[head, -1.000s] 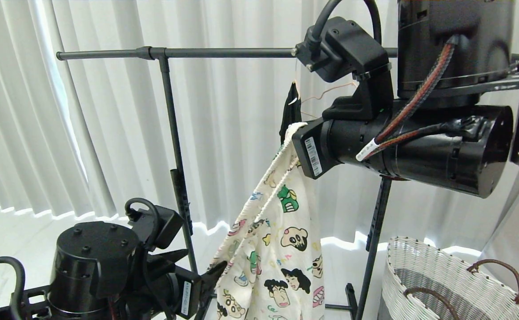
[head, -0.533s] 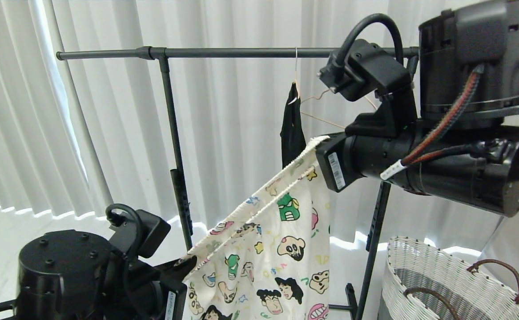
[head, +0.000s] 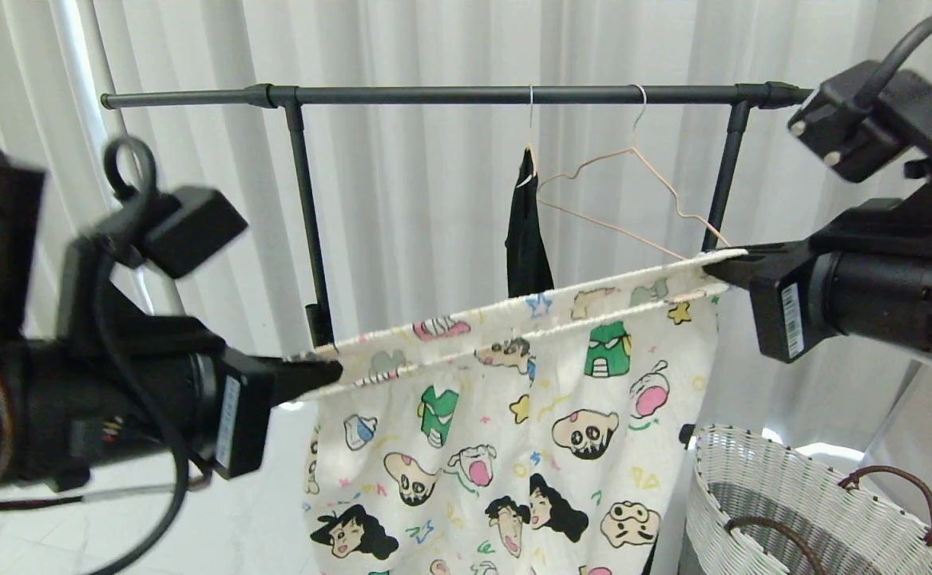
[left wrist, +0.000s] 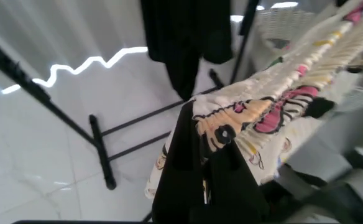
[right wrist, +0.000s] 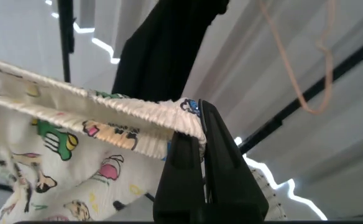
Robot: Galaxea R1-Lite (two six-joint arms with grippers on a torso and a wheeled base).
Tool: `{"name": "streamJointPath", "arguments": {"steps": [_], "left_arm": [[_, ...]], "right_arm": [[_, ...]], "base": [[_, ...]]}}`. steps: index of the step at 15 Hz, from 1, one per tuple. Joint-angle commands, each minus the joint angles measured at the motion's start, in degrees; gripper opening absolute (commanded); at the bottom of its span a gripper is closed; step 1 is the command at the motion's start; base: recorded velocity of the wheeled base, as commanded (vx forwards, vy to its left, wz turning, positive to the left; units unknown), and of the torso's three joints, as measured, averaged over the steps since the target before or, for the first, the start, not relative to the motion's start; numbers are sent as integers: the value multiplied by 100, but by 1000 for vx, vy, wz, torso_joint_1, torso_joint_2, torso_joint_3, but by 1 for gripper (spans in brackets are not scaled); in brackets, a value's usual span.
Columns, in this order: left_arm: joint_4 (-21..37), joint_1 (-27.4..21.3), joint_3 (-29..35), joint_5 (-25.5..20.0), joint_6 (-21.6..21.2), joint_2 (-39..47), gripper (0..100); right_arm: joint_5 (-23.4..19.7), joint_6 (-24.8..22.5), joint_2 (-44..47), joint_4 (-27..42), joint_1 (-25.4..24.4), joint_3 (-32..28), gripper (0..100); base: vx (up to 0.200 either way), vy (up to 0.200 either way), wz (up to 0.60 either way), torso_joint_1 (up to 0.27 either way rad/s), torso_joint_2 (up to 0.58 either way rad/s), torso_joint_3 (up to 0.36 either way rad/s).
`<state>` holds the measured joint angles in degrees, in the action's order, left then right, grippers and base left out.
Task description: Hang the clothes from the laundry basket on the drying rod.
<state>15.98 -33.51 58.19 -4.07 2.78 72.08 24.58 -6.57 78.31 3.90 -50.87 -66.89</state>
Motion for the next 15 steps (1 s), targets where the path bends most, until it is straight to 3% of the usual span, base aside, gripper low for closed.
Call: {"name": "streamJointPath", "arguments": {"steps": [1, 3, 6, 7, 9, 10, 15], "left_arm": [[1698, -68, 2452, -744, 3, 262, 0], [1698, -235, 3146, -735, -5, 526, 0], [1689, -349, 3120, -691, -181, 561, 0], [1689, -349, 3050, -639, -304, 561, 0], [1663, -349, 2540, -287, -1482, 465, 0], [1663, -384, 2434, -278, -1711, 421, 0], [1663, -595, 2434, -278, -1719, 429, 0]], "right_arm": [[-23, -20, -132, 190, 183, -465, 0], [-49, -20, 44, 849, 236, -1423, 0], [-269, -20, 158, 1913, 236, -2583, 0], [-339, -20, 149, 2027, 236, -2645, 0], [-471, -20, 79, 2414, 200, -2733, 0], [-471, -28, 61, 2572, 139, -2715, 0], [-779, -28, -132, 3108, -54, -2671, 0]], "base": [[0, 0, 0, 0, 0, 0], [0, 0, 0, 0, 0, 0], [0, 0, 0, 0, 0, 0], [0, 0, 0, 0, 0, 0], [0, 0, 0, 0, 0, 0], [0, 0, 0, 0, 0, 0], [0, 0, 0, 0, 0, 0]]}}
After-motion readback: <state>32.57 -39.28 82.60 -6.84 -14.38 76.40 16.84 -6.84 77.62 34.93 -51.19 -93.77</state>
